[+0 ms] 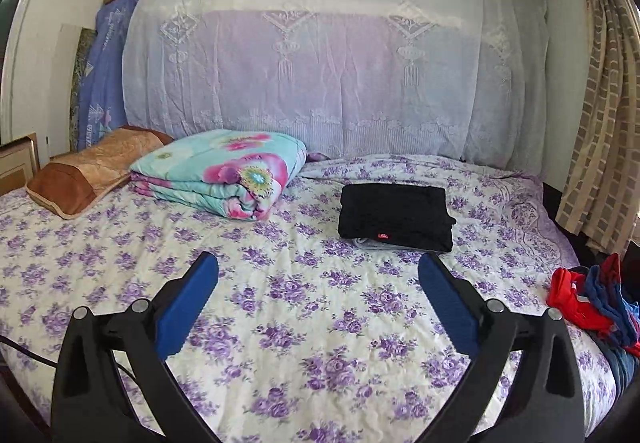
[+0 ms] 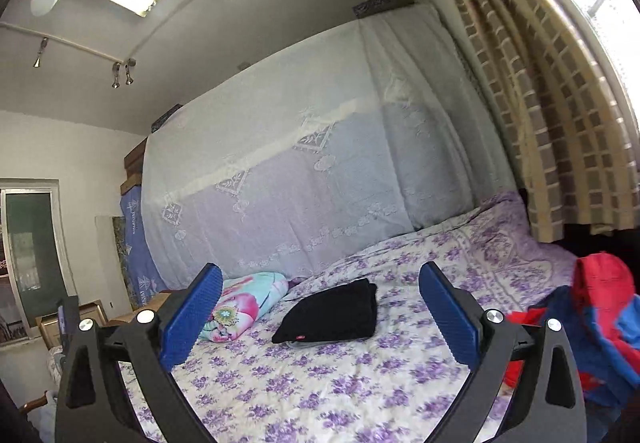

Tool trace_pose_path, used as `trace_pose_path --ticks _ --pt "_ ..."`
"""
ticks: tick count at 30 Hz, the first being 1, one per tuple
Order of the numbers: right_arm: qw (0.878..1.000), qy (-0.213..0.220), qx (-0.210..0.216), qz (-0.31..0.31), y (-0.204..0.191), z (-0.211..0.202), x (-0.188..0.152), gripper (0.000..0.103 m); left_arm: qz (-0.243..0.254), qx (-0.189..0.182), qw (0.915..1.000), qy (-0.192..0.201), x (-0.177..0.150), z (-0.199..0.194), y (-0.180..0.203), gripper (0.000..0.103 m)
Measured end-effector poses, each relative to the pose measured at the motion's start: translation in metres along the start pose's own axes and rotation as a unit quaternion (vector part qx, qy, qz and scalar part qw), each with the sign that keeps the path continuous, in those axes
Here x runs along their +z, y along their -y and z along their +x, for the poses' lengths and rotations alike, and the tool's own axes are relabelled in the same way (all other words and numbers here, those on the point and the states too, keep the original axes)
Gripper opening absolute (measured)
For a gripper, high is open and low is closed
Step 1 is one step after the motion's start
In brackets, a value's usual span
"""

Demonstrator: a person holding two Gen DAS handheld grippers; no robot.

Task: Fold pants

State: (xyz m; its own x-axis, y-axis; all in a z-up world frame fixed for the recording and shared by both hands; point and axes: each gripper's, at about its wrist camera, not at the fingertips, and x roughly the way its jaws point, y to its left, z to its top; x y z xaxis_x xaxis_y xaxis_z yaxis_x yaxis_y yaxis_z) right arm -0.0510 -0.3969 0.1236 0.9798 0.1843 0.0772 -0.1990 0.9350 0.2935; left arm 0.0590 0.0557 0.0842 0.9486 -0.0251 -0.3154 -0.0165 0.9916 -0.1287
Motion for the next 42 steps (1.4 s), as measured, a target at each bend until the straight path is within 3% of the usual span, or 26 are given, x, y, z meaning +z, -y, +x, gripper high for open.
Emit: trace_pose_path --ticks 5,9,12,16,20,24,27,34,36,42 --pt "0.998 -0.003 -0.06 -0.012 0.02 -0.088 0.009 0.099 0.034 0.024 0.9986 0.033 -0.005 -0.071 -0.007 0.098" --pt "0.997 -0.018 -0.069 -0.002 0.038 -0.12 -0.014 0.099 0.026 0.022 0.999 0.028 -0.019 -0.091 -0.015 0.098" --pt "0.996 -0.054 -0.071 0.02 0.044 -0.082 -0.031 0.099 0.023 0.012 0.9996 -0.009 -0.038 -0.074 -0.013 0.098" --pt "0.991 -0.105 -0.065 0.052 0.041 -0.023 -0.084 0.099 0.044 0.055 0.9949 -0.072 -0.075 -0.019 -0.001 0.098" --pt "0.979 -0.172 -0.071 0.089 0.034 0.036 -0.133 0.099 0.068 0.069 0.9877 -0.123 -0.101 0.024 0.011 0.098" --pt "0.974 -0.215 -0.064 0.038 0.004 0.078 -0.162 0.099 0.07 0.074 0.987 -0.124 -0.108 0.037 0.016 0.098" --pt "0.975 -0.214 -0.06 0.001 -0.015 0.088 -0.176 0.099 0.074 0.07 0.9854 -0.136 -0.112 0.047 0.018 0.098" --pt "0.977 -0.206 -0.035 -0.045 -0.046 0.112 -0.165 0.099 0.079 0.027 0.9874 -0.134 -0.087 0.068 0.04 0.098" --pt "0.977 -0.205 -0.015 -0.056 -0.053 0.131 -0.154 0.099 0.089 0.03 0.989 -0.114 -0.07 0.078 0.052 0.098" --pt "0.982 -0.177 -0.023 -0.067 -0.054 0.203 -0.129 0.099 0.112 0.037 0.9883 -0.097 -0.025 0.129 0.081 0.098"
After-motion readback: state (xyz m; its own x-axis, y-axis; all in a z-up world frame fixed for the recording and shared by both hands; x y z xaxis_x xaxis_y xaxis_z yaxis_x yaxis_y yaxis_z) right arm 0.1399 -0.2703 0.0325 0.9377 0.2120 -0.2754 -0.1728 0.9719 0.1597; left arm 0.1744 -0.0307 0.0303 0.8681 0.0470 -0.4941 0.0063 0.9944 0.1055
